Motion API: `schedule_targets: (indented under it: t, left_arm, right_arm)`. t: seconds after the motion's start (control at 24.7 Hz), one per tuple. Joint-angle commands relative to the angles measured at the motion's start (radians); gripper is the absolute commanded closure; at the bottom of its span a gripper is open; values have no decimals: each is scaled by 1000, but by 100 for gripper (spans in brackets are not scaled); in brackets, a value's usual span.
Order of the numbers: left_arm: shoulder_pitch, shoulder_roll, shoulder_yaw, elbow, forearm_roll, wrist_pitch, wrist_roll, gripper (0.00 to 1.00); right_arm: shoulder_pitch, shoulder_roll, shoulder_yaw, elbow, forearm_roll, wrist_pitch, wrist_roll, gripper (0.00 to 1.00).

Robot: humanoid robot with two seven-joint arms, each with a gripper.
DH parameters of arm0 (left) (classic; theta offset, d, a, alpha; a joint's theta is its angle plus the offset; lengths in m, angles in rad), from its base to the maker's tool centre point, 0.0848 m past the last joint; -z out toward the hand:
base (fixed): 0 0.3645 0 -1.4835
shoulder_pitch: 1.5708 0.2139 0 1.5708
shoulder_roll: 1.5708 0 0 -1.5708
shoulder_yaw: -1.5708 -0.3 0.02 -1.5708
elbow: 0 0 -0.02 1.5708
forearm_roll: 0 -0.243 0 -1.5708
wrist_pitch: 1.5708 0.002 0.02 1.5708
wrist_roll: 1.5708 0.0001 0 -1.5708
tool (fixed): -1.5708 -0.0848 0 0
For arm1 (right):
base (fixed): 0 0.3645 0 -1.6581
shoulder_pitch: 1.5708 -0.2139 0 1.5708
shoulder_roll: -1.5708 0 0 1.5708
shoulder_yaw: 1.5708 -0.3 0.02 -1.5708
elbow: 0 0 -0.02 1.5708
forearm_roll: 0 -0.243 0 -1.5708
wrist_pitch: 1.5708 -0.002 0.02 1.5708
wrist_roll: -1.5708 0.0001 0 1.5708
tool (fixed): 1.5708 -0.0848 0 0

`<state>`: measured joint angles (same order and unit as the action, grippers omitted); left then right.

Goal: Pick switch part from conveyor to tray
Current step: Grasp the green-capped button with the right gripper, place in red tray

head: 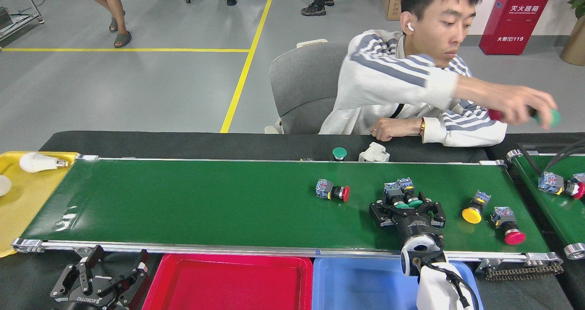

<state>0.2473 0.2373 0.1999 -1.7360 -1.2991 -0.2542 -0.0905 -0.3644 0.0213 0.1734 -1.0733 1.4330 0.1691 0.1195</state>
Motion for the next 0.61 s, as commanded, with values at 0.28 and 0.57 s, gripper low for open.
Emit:
schedule_targets:
  t: [0.28,0.57]
  left_arm:
    - [-10,2,-7,-7,0,-2,5,0]
    - [-89,0,-71,-4,-3,6,-3,0]
  right_arm:
    - [137,-50,60,-283,-3,-306,-69,98]
    - [232,17,205,-427,12,-933,-72,20]
